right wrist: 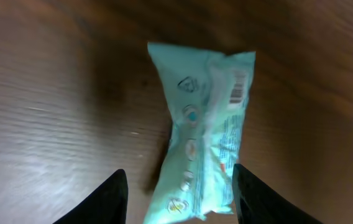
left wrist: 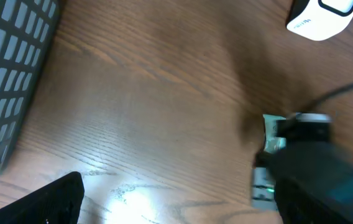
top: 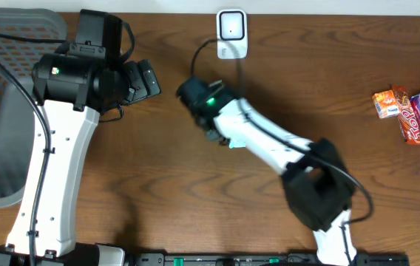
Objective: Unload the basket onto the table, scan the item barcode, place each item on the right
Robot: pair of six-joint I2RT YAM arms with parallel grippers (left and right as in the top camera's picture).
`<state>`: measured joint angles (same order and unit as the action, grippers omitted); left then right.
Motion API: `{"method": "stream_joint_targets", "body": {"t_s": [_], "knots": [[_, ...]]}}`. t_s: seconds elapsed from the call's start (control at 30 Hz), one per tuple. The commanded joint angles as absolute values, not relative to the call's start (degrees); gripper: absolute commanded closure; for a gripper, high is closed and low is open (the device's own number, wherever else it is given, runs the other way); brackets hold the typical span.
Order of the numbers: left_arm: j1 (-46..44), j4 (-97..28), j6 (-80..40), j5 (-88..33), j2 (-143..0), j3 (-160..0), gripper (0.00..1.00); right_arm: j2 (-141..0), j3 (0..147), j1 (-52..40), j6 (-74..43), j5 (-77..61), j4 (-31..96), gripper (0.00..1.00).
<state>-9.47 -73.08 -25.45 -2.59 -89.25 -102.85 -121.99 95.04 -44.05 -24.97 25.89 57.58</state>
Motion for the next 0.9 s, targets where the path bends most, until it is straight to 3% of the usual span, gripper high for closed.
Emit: {"method": "stream_joint_targets", "body": {"t_s": [0.0,0.1,0.23,0.33,0.47,0.53,0.7,0.73,0.87], "knots": [[-9.28,-73.12,-25.10,-1.67,-89.67,-102.98,0.02,-125.45,94.74,-45.78,-29.93,37.21,57.67,0.49],[-9.28,-73.12,-25.10,-1.67,-89.67,-102.98,0.02,-127.74,94.74,-46.13,-30.22,38.98,57.54,0.44],[-9.28,-73.12,-25.10,-1.67,-89.67,-102.98,0.02,-129.80,94.74,-45.80,-30.24,38.44,57.65,0.47],[-9.28,-73.12,-25.10,-1.67,-89.67,-102.98,0.02,-131.28,94.74,-45.60,-30.24,36.93,57.45,0.65],[-9.28,-73.12,-25.10,-1.67,-89.67,-102.98,0.02,-132.33,94.74,-44.16,-30.24,32.77,56.51,0.98],[-9.28,-73.12,-25.10,-1.67,-89.67,-102.98,0.02,-132.22,94.98,-43.03,-30.20,28.67,56.31,0.99],[-9.28,-73.12,-25.10,-1.67,-89.67,-102.98,0.02,-128.62,100.36,-36.86,-27.88,11.07,60.18,0.99],[-9.28,-73.12,-25.10,-1.67,-89.67,-102.98,0.02,-126.15,102.35,-33.23,-22.20,-0.58,60.47,0.99],[-9.28,-73.12,-25.10,-1.67,-89.67,-102.98,0.02,-122.52,103.18,-25.28,-13.93,-25.21,59.33,0.99]]}}
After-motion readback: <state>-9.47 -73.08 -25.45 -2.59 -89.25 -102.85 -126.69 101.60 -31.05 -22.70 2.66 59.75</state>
